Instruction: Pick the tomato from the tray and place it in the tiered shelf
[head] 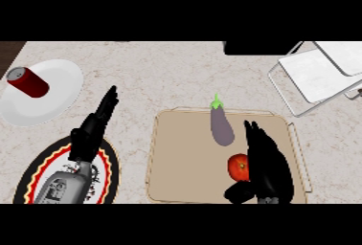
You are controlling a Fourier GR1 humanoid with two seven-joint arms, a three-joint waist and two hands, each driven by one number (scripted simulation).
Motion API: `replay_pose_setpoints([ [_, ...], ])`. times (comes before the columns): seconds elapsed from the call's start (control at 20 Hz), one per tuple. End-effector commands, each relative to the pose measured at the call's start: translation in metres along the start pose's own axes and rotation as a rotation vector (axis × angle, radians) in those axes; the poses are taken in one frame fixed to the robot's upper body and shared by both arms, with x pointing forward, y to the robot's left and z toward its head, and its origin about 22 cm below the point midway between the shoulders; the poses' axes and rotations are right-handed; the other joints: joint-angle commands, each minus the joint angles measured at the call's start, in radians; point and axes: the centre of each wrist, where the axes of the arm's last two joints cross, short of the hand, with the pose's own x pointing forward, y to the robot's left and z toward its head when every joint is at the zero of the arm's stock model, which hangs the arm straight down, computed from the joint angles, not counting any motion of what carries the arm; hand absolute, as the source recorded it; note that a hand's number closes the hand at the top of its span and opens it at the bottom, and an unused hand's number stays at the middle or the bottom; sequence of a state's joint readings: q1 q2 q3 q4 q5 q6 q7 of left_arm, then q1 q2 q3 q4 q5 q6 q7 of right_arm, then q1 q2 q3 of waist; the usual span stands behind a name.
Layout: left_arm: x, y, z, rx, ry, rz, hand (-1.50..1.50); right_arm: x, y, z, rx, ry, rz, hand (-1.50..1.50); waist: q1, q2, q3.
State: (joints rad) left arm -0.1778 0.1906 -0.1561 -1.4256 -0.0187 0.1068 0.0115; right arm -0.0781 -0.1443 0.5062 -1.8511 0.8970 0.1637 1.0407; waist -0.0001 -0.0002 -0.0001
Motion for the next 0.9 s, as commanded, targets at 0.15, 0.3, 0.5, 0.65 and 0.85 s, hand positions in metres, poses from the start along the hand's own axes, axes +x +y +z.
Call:
replay_pose_setpoints([
  [0.15,0.006,0.002,-0.011,0.012,-0.030,-0.024,0.00,-0.001,0.012,-0.001,0.029,0.043,0.003,-1.50,-0.002,0.000,0.000],
  [0.3,0.013,-0.010,0.012,-0.010,0.003,-0.013,0.00,-0.003,-0.003,-0.008,0.057,0.049,0.026,-1.50,0.001,-0.001,0.000],
  [0.5,0.000,-0.005,-0.002,-0.002,0.004,0.008,0.00,-0.007,0.031,-0.021,0.066,0.060,0.030,-1.50,0.000,0.000,0.000],
  [0.65,0.013,0.008,-0.003,0.000,-0.020,0.015,0.00,-0.004,0.030,-0.013,0.109,0.024,0.095,1.50,0.000,0.000,0.000],
  [0.85,0.004,0.004,-0.001,-0.006,-0.005,0.000,0.00,-0.013,0.024,-0.006,0.059,-0.005,0.150,1.50,-0.001,0.000,0.000],
])
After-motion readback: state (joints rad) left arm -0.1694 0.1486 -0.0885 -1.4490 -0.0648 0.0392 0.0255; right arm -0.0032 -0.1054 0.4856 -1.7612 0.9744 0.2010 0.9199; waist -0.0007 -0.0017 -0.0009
